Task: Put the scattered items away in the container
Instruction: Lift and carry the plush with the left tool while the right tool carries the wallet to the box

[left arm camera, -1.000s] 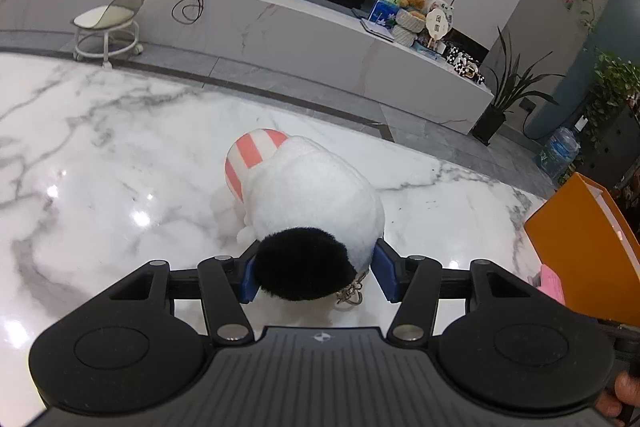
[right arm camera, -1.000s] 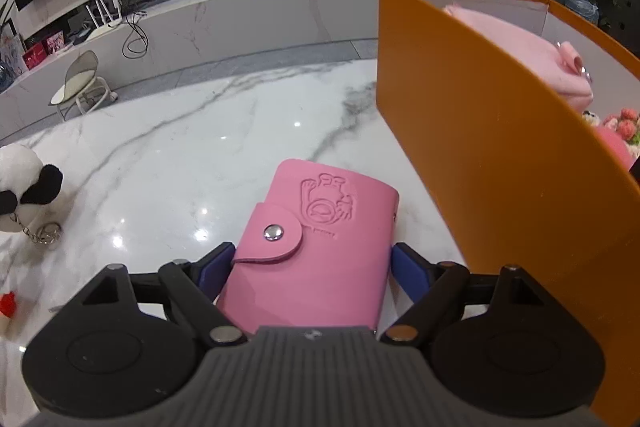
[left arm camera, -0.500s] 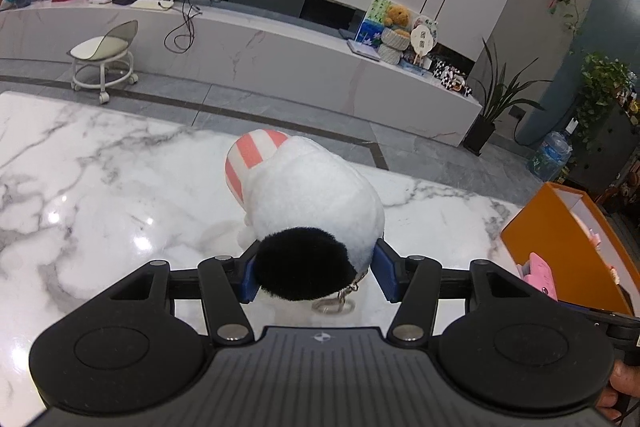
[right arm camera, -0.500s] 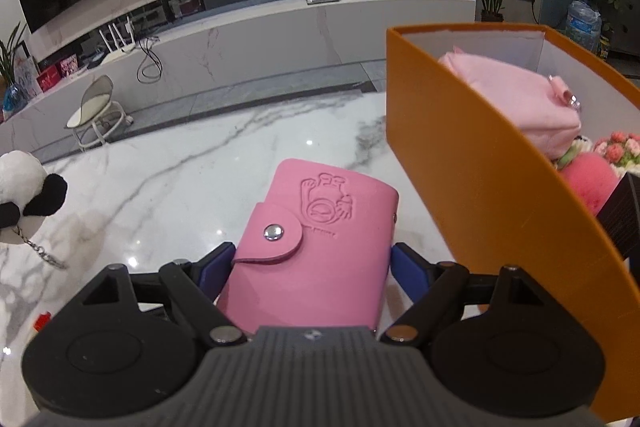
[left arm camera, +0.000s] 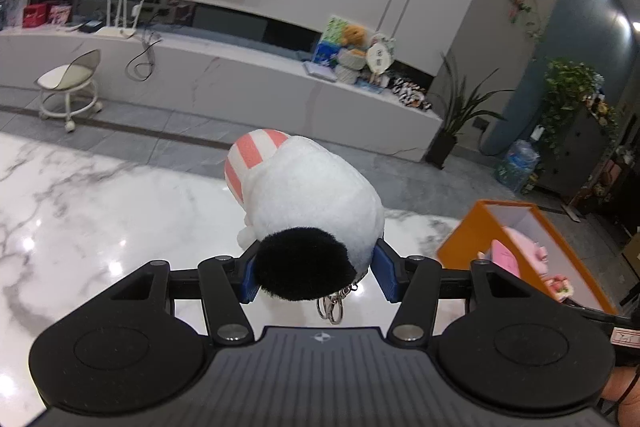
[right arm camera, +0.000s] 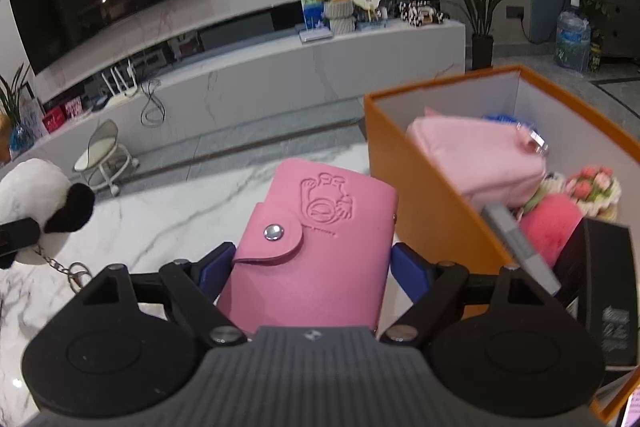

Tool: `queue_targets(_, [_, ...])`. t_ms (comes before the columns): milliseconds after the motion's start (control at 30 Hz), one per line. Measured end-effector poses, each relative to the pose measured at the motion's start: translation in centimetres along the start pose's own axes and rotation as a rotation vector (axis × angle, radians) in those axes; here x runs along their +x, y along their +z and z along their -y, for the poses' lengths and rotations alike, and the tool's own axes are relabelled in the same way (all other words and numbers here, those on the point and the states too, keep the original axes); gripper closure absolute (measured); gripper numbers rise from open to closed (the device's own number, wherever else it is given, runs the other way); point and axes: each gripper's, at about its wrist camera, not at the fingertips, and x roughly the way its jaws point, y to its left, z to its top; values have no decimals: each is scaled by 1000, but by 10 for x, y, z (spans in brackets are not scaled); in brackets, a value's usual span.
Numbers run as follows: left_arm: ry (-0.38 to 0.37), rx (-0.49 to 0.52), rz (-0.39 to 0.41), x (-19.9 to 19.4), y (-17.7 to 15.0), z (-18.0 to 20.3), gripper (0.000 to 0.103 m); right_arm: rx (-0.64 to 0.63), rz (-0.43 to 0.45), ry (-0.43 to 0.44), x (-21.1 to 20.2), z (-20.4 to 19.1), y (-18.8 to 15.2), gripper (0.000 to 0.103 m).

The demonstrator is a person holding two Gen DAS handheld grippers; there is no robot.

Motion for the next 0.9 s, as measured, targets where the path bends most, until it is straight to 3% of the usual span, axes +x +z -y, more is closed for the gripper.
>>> queue_targets(233, [-24,17,68,-10,17,27,39,24,94,-34,-22,17,20,18])
queue_targets(533, [-46,46,210,-34,36,68,39,-44,401,-155,-74,33,45,18])
queue_targets(700, [-107,96,277,-42,38,106,39,-61,529,-215,-97,52,56,18])
queue_targets(900, [-191,157,292,-41,30,146,39,-5,583,-281,-118,89,68,18])
